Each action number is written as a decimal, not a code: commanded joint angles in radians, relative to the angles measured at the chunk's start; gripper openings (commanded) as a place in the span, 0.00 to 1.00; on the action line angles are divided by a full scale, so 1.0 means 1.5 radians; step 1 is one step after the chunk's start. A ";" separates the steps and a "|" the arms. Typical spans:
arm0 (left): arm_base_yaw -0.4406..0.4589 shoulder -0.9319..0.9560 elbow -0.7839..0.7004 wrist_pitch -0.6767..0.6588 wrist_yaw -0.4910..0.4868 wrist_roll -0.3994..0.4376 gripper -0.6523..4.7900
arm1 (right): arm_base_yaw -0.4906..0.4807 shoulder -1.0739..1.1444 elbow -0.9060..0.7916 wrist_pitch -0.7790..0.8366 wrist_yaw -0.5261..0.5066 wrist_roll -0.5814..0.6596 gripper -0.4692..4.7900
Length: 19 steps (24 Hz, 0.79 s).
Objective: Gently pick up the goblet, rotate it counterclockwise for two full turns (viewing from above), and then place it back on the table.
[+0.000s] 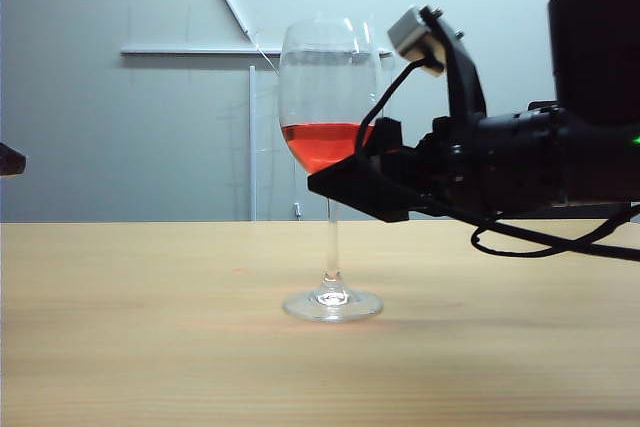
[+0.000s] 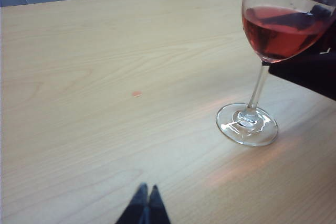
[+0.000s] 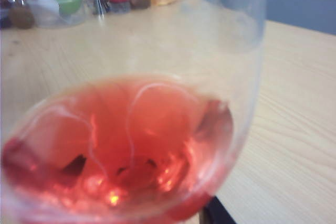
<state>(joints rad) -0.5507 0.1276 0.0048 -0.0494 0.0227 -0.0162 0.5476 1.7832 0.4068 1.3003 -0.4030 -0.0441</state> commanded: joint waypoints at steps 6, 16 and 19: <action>0.000 0.001 0.003 0.004 0.000 0.001 0.11 | 0.001 -0.002 0.015 -0.012 -0.005 0.002 0.59; 0.000 0.001 0.003 0.004 0.000 0.001 0.11 | 0.001 0.000 0.021 -0.026 -0.005 0.002 0.58; 0.000 0.001 0.003 0.004 0.000 0.001 0.11 | 0.001 0.008 0.027 -0.026 -0.005 0.002 0.54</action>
<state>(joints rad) -0.5507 0.1276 0.0048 -0.0490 0.0227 -0.0158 0.5476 1.7908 0.4416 1.2491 -0.4049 -0.0441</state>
